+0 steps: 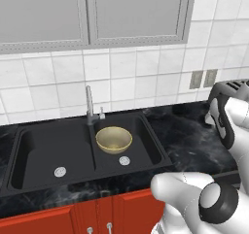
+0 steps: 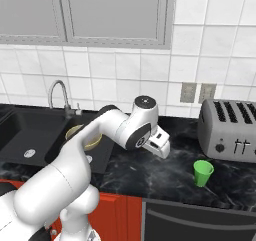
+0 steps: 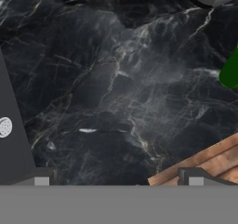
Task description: Remove the mango and tomato from the sink. Then move the bowl and cup from the counter to the sink for washing.
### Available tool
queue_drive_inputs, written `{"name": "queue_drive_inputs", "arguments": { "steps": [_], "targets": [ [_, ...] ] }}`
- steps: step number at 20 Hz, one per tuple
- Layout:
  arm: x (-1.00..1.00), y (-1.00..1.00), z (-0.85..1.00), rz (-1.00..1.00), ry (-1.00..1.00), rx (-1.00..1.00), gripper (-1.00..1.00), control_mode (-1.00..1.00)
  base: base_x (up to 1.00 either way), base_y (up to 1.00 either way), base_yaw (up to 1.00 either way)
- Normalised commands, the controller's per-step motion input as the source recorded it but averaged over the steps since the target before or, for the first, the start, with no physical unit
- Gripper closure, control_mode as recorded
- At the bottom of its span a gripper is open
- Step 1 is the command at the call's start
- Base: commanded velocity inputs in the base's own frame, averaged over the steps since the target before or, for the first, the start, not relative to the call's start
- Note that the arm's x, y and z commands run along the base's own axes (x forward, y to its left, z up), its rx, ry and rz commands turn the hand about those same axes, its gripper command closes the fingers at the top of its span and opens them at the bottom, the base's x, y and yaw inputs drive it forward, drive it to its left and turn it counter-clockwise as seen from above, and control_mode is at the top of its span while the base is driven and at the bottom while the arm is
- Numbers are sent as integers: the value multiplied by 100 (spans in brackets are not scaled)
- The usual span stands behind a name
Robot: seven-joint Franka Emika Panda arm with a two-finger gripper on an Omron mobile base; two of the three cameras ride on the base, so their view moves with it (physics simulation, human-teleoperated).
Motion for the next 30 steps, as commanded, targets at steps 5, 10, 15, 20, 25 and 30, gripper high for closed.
{"name": "queue_drive_inputs", "arguments": {
  "steps": [5, 10, 15, 20, 25, 30],
  "targets": [
    [0, 0, 0, 0, 0, 0, -100, -100, 0, 0, 0],
    [0, 0, 0, 0, 0, 0, -100, -100, 0, 0, 0],
    [0, 0, 0, 0, 0, 0, -100, -100, 0, 0, 0],
    [0, 0, 0, 0, 0, 0, -100, -100, 0, 0, 0],
    [0, 0, 0, 0, 0, 0, -100, -100, 0, 0, 0],
    [0, 0, 0, 0, 0, 0, -100, -100, 0, 0, 0]
  ]
}}
